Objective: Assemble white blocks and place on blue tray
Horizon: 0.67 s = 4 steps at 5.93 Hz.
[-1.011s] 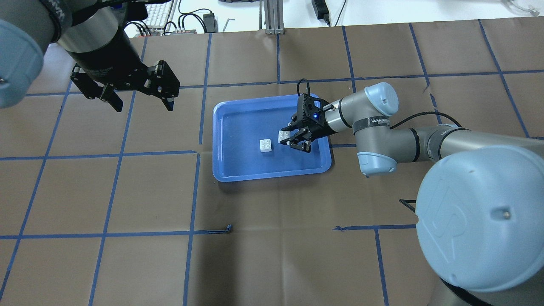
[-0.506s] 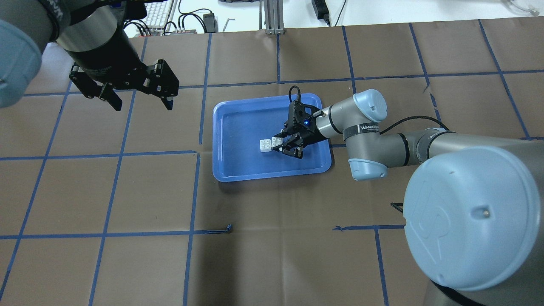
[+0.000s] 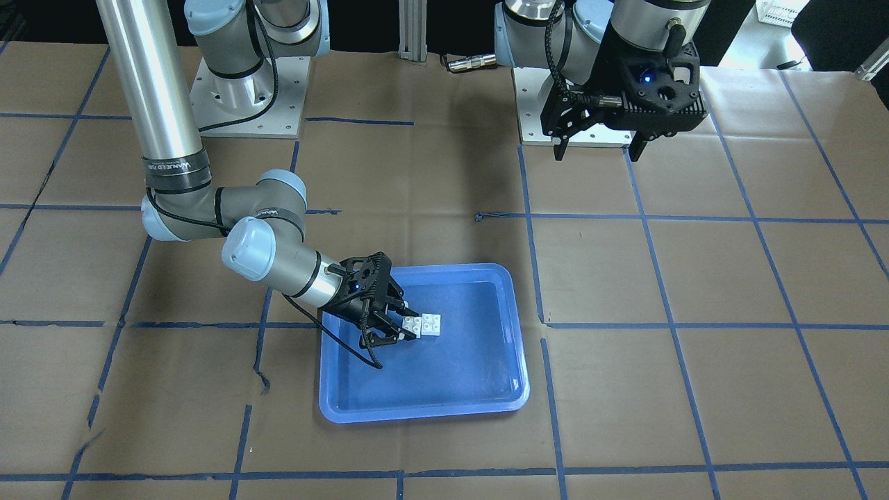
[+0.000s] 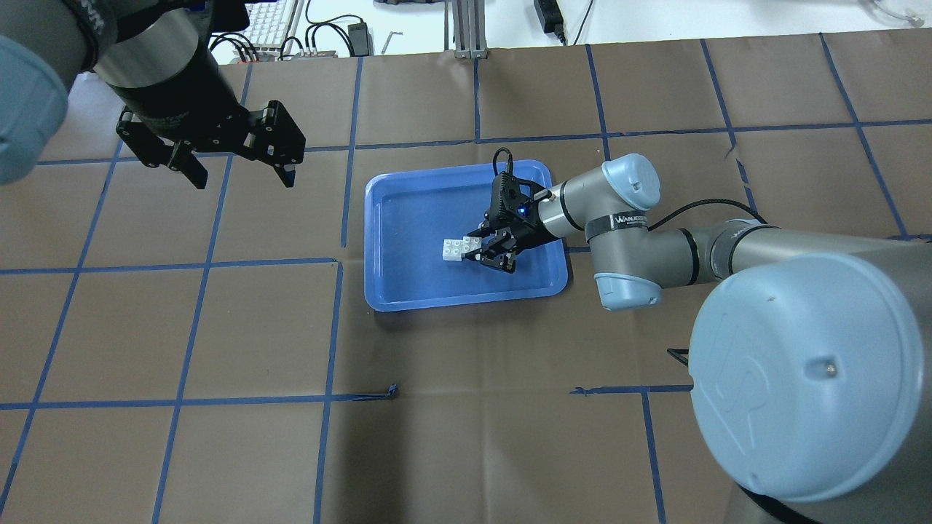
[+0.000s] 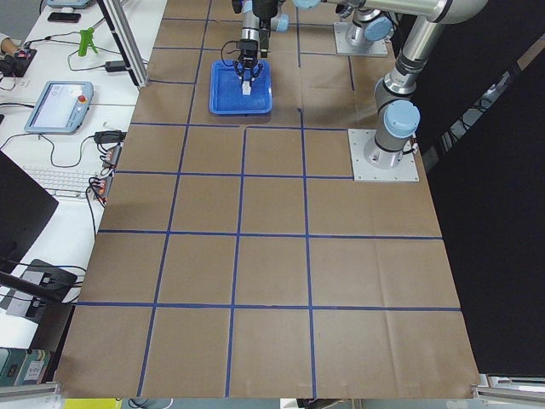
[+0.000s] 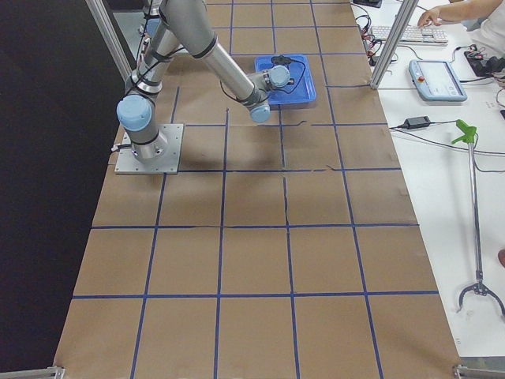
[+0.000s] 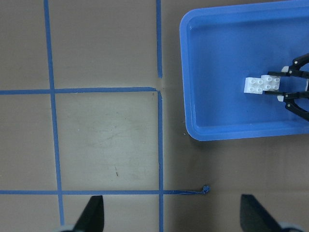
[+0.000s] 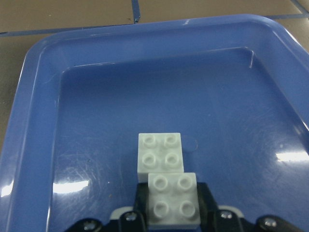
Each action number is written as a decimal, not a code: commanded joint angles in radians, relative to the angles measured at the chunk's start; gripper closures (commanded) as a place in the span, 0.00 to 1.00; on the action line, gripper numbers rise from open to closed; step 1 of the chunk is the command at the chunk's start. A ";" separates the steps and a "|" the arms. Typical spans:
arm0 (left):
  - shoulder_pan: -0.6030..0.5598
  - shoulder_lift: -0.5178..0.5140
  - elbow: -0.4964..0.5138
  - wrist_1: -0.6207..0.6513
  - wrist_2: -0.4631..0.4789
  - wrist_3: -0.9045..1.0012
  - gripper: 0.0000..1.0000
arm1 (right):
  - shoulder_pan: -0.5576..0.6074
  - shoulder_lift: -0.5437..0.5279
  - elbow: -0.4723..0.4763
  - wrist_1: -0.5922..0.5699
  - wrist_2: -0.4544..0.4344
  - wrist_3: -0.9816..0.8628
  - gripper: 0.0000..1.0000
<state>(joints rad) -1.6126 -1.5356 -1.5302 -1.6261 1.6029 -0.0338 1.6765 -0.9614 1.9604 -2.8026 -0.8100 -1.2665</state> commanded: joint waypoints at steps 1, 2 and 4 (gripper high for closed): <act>0.003 0.000 0.005 -0.001 -0.001 0.000 0.01 | 0.002 0.001 0.000 0.000 0.000 0.001 0.78; 0.003 0.000 0.005 -0.001 -0.001 0.000 0.01 | 0.000 0.001 0.002 0.002 0.000 0.002 0.77; 0.005 0.000 0.004 -0.001 -0.001 0.000 0.01 | 0.000 -0.006 0.027 -0.001 0.000 0.006 0.77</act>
<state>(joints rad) -1.6086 -1.5355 -1.5252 -1.6276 1.6015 -0.0337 1.6767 -0.9644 1.9734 -2.8016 -0.8097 -1.2625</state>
